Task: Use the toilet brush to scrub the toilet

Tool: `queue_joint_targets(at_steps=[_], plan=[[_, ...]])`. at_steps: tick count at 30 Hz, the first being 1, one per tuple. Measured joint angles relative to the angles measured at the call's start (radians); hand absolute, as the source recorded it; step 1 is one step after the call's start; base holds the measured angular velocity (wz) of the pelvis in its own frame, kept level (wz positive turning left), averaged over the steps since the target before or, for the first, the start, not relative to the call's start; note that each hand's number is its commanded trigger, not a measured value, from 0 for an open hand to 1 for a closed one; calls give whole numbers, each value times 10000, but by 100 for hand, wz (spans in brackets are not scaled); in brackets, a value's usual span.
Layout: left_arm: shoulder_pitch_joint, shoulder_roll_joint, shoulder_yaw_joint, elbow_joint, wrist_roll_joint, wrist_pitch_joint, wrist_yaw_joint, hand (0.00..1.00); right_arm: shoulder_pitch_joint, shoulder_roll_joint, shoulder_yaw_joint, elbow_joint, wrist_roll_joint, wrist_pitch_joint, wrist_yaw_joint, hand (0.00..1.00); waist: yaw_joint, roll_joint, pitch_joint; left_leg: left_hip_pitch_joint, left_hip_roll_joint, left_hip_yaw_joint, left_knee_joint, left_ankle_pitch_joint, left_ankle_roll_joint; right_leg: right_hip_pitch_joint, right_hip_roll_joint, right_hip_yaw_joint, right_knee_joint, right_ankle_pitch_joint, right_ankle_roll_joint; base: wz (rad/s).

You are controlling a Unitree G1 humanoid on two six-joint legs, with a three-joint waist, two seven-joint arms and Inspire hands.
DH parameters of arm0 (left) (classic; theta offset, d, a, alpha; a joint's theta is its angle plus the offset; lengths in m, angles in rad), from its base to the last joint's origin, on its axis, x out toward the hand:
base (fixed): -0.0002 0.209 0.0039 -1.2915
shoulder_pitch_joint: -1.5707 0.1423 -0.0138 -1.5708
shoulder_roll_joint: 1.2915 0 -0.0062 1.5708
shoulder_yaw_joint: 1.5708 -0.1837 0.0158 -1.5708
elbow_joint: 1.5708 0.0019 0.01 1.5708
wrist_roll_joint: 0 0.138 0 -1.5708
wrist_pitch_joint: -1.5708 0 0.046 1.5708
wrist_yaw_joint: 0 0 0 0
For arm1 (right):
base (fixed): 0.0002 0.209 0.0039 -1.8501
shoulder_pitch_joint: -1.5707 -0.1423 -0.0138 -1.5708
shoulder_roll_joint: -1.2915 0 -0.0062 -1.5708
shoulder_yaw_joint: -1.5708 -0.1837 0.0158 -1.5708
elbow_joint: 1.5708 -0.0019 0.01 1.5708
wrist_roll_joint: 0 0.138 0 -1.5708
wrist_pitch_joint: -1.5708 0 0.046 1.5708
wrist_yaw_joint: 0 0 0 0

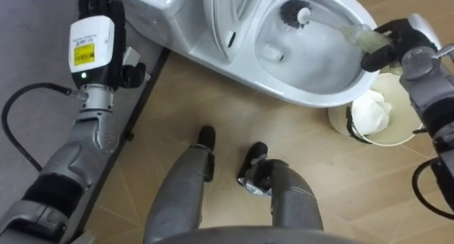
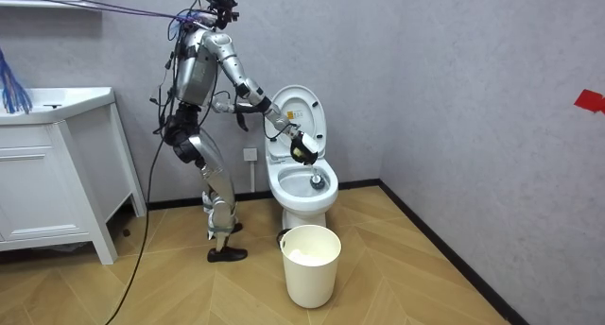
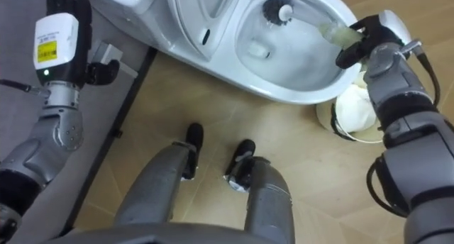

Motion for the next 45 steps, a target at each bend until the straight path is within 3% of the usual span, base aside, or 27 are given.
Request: queue_joint_targets(at_steps=[6, 11, 14, 20, 23, 25, 30, 33, 36, 42, 45], plan=[[-112, -217, -29, 64, 10, 234, -246, 0, 21, 258, 59, 58, -687, -7, -12, 100, 22, 97, -8, 116, 17, -2, -4, 30, 44, 199, 19, -101, -103, 89, -5, 1], [-214, -299, -80, 94, 7, 290, -788, 0, 50, 491, 464, 52, -2289, -2, -35, 100, 276, 585, -11, 175, 19, -168, 15, 27, 40, 388, 60, -264, -276, 139, 9, 2], [-202, -496, -85, 85, 18, 299, -1210, 0, 462, 739, 929, -85, -3636, 121, 28, 100, 521, 860, -65, 214, 28, -190, -70, 37, 26, 488, 74, -410, -407, 145, -1, 8], [-59, -621, -73, 88, 6, 290, -1554, 0, 1509, 811, 1206, -1327, -5590, 471, 323, 100, 709, 896, -97, 589, 85, -417, -185, -50, -114, 1022, 356, -439, -868, 212, -41, 1], [90, -636, -68, 259, 16, 290, -1860, 0, 2195, 857, 1194, -1952, -5959, 603, 459, 100, 716, 907, -235, 1018, 199, -466, -373, -100, -183, 1635, 567, -570, -1380, 250, -50, 6], [387, -720, -65, 453, -14, 298, -1995, 0, 2909, 861, 1180, -2436, -6223, 622, 584, 100, 619, 852, -368, 1556, 183, -473, -679, -119, -219, 2139, 566, -653, -1601, 229, -35, 3], [1135, -888, 226, 582, -7, 307, -2191, 0, 4656, 896, 915, -3616, -6688, 606, 705, 100, 351, 595, -590, 2685, 154, -435, -1333, -142, -258, 3176, 646, -577, -2107, 130, 49, 3], [1905, -1019, 601, 352, -15, 341, -2537, 0, 5928, 1038, 381, -4703, -6946, 602, 1031, 100, 161, 451, -690, 3473, 165, -401, -1707, -184, -304, 3967, 739, -526, -2528, 86, 129, -1], [2672, -1036, 727, -92, -12, 412, -2945, 0, 6825, 1230, -63, -5132, -6891, 520, 1174, 100, 37, 425, -710, 4134, 201, -417, -1818, -334, -330, 4757, 874, -515, -2957, 87, 179, 0], [4424, -1531, 1092, -597, 12, 344, -3115, 0, 8277, 2023, -1398, -5646, -6886, 160, 1284, 100, -114, 521, -695, 5272, 210, -446, -2064, -625, -366, 6092, 1013, -520, -3601, 24, 296, 0], [5104, -1741, 1545, -773, -97, 332, -3101, 0, 8684, 2138, -1657, -5888, -6803, 145, 1295, 100, -81, 617, -703, 5551, 195, -445, -2119, -684, -367, 6424, 1035, -532, -3746, 3, 332, 0]])
